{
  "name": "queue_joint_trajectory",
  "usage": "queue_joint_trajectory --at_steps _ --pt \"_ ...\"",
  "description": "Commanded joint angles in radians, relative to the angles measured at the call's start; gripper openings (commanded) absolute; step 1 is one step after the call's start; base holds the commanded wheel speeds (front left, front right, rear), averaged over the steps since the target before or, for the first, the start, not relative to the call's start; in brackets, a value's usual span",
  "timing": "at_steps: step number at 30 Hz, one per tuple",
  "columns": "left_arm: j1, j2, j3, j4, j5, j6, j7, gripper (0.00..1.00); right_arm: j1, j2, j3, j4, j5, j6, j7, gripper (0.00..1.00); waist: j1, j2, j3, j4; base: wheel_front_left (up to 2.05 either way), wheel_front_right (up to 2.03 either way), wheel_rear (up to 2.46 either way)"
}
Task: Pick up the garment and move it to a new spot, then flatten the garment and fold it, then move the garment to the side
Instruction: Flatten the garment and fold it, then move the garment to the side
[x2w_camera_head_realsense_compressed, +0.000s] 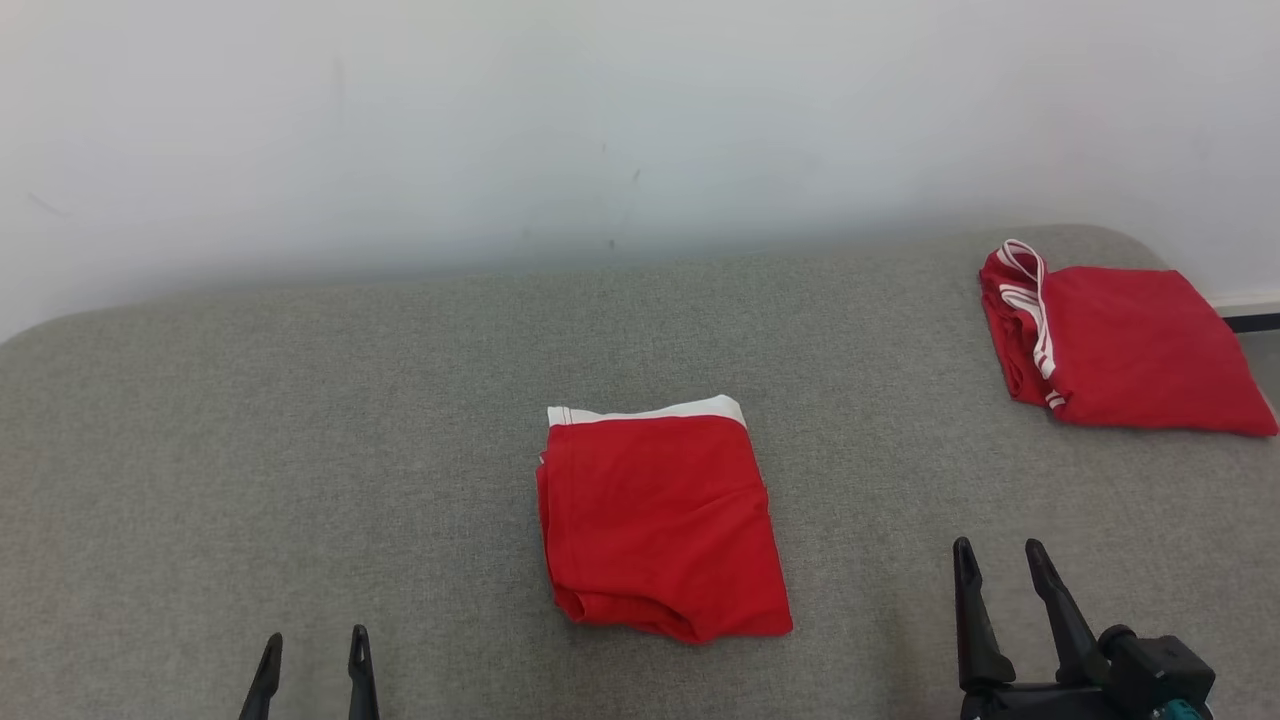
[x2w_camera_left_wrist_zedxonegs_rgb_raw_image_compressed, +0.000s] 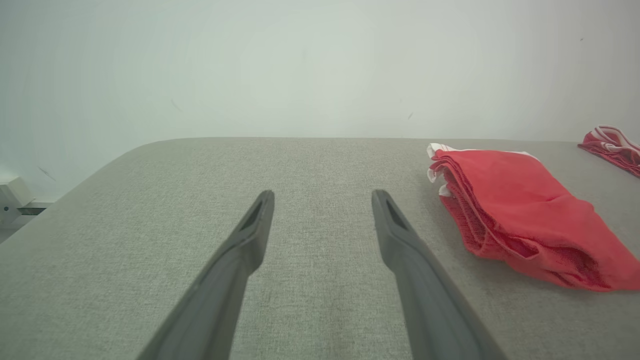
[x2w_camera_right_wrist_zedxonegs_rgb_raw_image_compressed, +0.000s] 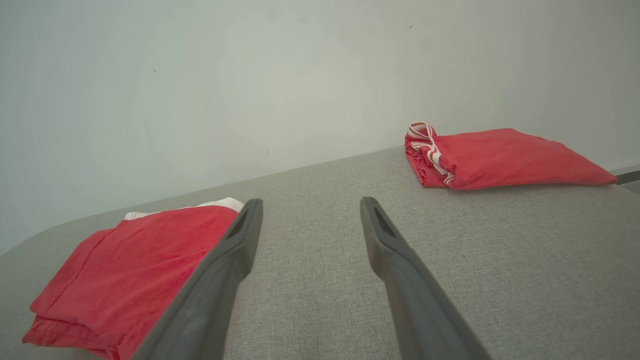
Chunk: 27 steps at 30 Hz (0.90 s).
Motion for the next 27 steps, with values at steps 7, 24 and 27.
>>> queue_joint_trajectory --at_steps 7,24,27 --pt "0.027 -0.001 0.033 0.006 -0.003 0.004 -0.003 1.00 0.029 0.013 0.026 0.006 -0.031 -0.003 0.000 1.00 0.0002 0.0000 -0.009 0.013 0.00 0.00 0.00" --pt "0.033 -0.001 0.044 0.031 0.012 -0.008 -0.003 1.00 0.045 0.017 0.051 0.027 -0.006 -0.003 0.000 1.00 0.0002 0.0000 -0.017 0.036 0.00 0.00 0.00" --pt "0.029 -0.001 0.043 0.036 0.011 -0.011 -0.003 1.00 0.044 0.017 0.049 0.029 -0.005 -0.003 0.000 1.00 0.0002 0.0000 -0.015 0.035 0.00 0.00 0.00"
